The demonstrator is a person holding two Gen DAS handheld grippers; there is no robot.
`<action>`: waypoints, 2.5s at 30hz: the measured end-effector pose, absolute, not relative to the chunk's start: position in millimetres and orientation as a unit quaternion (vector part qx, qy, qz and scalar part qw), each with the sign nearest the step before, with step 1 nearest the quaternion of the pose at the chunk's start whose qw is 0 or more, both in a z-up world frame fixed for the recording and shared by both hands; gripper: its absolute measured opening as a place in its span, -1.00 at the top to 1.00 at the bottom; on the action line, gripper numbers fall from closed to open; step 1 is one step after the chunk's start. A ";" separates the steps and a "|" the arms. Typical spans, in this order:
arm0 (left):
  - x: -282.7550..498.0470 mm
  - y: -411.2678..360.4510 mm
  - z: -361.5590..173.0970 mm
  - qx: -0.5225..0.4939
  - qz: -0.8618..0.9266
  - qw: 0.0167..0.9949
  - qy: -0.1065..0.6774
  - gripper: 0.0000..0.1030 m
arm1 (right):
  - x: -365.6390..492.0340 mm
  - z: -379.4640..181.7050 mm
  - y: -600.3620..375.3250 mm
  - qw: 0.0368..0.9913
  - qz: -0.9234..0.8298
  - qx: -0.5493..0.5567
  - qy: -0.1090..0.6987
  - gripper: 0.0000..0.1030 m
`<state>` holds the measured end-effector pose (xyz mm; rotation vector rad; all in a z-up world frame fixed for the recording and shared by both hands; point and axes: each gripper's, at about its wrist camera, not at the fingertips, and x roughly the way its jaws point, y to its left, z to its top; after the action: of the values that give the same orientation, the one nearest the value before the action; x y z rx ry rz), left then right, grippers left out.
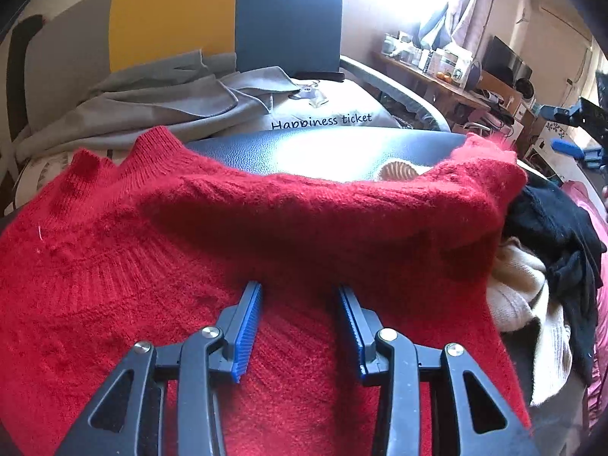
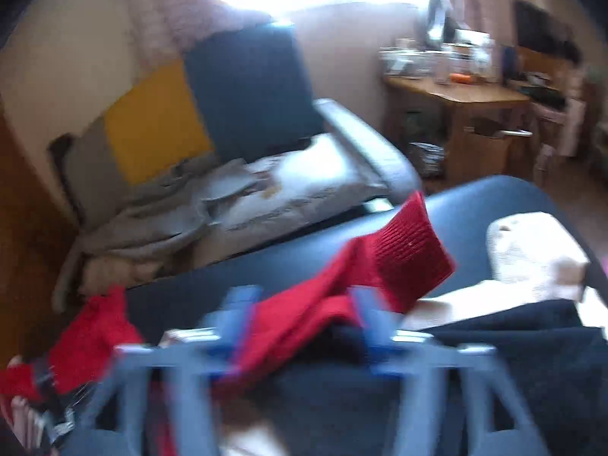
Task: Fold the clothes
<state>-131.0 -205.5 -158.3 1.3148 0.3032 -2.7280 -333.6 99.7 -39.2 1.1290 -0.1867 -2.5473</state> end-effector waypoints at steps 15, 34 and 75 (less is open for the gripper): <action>-128.6 -216.1 -159.7 0.413 -0.899 0.026 0.139 0.13 | -479.8 -124.2 99.3 0.058 -0.827 0.551 0.091 -0.96; -126.2 -217.6 -160.7 0.406 -0.900 0.022 0.157 0.13 | -396.3 -63.0 63.4 0.184 -0.867 0.461 -0.029 0.70; 6.1 -260.2 -174.1 0.386 -0.775 -0.041 0.499 0.12 | -12.8 -153.1 -64.0 0.370 -0.835 0.407 0.004 -0.84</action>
<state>6.1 -260.2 -174.1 1.2447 1.6100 -2.5011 -12.8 -64.0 -153.1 1.0433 0.0112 -2.1429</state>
